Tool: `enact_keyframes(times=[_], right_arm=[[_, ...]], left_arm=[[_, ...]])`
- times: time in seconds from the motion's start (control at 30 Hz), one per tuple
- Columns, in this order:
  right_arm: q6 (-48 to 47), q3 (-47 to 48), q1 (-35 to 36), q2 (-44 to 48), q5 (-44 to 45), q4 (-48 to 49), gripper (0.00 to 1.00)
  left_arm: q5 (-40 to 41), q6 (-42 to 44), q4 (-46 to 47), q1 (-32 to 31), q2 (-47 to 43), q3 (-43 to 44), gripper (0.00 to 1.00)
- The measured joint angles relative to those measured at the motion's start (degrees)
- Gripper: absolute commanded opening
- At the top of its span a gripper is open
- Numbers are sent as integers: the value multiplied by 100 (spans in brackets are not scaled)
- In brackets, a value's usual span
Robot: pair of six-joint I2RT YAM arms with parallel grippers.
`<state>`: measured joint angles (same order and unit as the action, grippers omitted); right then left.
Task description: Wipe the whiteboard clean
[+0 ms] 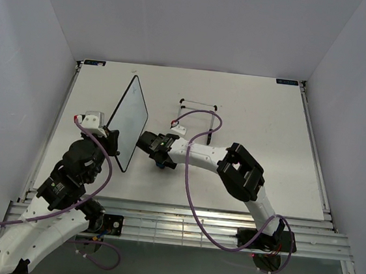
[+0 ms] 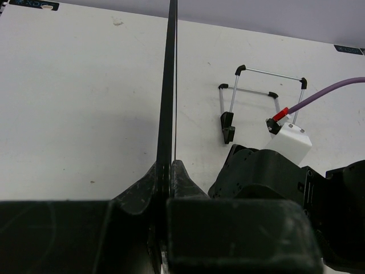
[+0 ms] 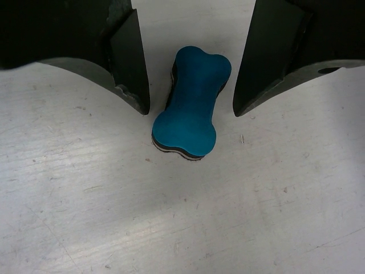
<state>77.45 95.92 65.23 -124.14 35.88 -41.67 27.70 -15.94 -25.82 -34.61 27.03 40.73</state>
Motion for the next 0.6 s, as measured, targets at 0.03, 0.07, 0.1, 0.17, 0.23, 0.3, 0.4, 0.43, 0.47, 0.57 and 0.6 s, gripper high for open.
enact_keyframes(times=[0.03,0.07,0.1,0.17,0.23,0.3,0.4,0.43,0.47,0.57,0.6], right_arm=[[-9,0,0,0,-2,7,65],[-15,0,0,0,-2,17,65],[-31,0,0,0,-2,35,64],[-66,0,0,0,-2,81,59],[-103,0,0,0,0,111,56],[-118,0,0,0,-2,122,54],[-136,0,0,0,-2,122,50],[-142,0,0,-2,-4,122,49],[-142,0,0,-4,-4,125,46],[-157,0,0,-4,-2,127,39],[-157,-2,0,-4,-4,133,39]], left_arm=[[-11,0,-2,0,0,0,0],[-17,2,-2,0,7,0,0],[-26,2,0,0,20,0,0],[-37,2,-7,0,48,0,0],[-52,2,-17,0,70,0,0],[-66,2,-37,0,79,0,0],[-85,0,-70,0,79,0,0],[-90,2,-76,0,79,0,0],[-94,0,-81,0,81,0,0],[-105,0,-83,0,90,0,0],[-111,0,-85,0,90,0,0]])
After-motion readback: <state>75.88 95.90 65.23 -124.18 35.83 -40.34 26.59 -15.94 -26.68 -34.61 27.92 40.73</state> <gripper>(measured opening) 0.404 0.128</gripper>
